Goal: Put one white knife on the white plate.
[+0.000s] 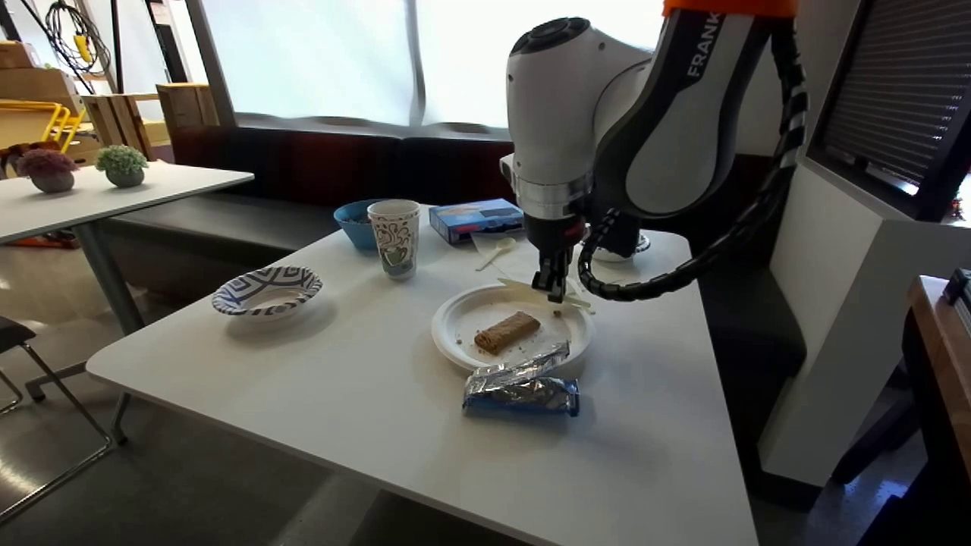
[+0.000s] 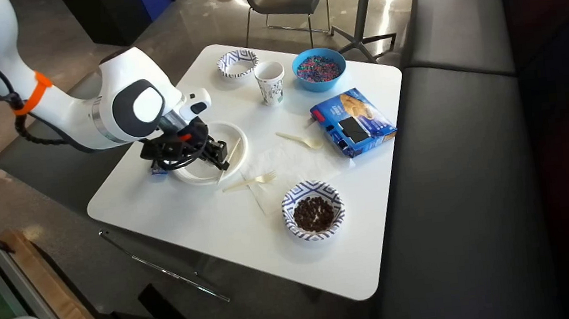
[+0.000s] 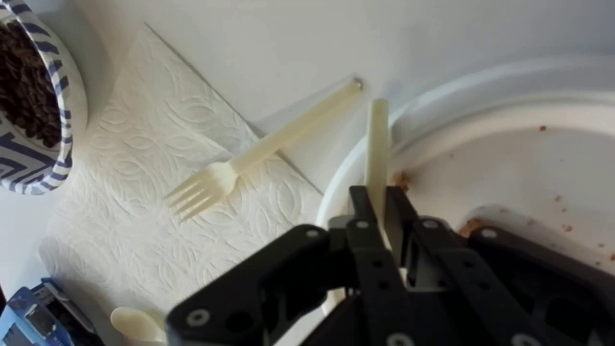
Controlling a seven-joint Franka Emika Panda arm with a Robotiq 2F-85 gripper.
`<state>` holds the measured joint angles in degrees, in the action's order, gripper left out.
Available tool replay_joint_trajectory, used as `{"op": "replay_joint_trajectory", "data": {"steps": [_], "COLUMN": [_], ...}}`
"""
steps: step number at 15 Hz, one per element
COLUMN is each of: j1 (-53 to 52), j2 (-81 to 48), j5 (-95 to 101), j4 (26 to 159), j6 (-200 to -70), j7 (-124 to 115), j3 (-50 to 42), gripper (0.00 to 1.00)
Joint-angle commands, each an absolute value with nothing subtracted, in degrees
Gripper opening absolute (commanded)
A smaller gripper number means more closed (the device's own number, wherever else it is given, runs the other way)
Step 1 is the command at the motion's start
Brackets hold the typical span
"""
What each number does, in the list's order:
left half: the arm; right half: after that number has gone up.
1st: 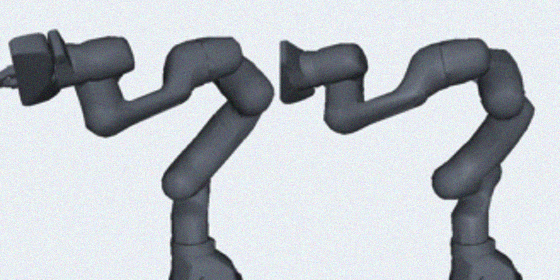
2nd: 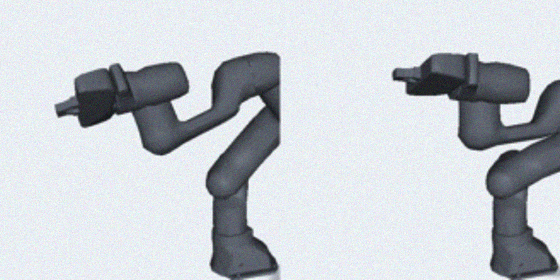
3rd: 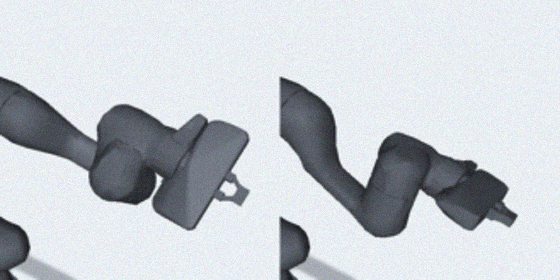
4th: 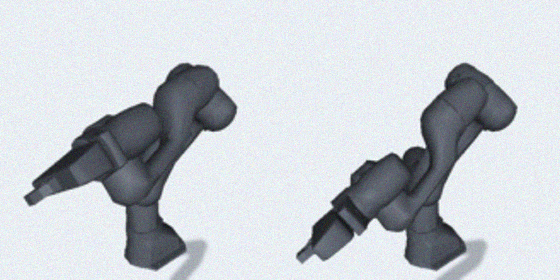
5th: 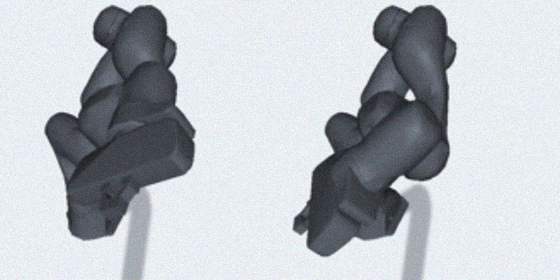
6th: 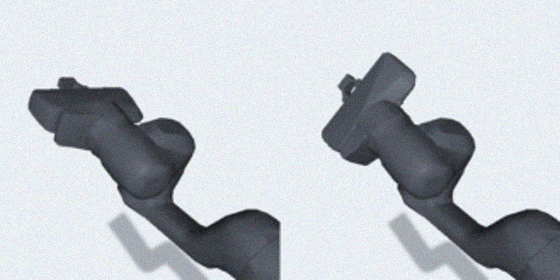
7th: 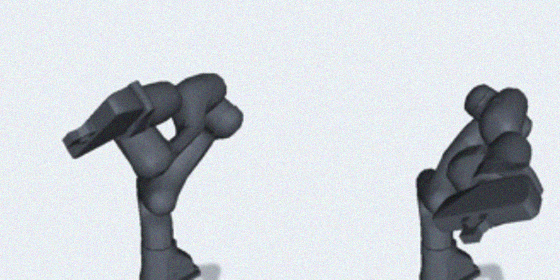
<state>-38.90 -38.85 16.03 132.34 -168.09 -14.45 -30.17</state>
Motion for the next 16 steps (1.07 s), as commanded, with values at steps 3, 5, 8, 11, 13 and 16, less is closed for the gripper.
{"op": "replay_joint_trajectory", "data": {"steps": [3, 5, 8, 11, 13, 16], "j1": [-48.12, -49.25, -48.51, -46.64, -45.21, -41.8], "j2": [-35.7, -35.61, -35.32, -35.63, -36.14, -36.69], "j5": [19.99, 20.75, 22.02, 23.1, 23.22, 23.16], "j4": [134.64, 134.19, 133.49, 132.66, 131.76, 130.49], "j6": [-163.98, -160.97, -157.83, -157.14, -156.97, -157.44], "j7": [-18.3, -19.21, -20.15, -19.99, -19.76, -18.64], "j3": [-35.72, -35.94, -34.88, -33.73, -32.97, -30.51], "gripper": [0.03, 0.03, 0.03, 0.03, 0.03, 0.03]}}
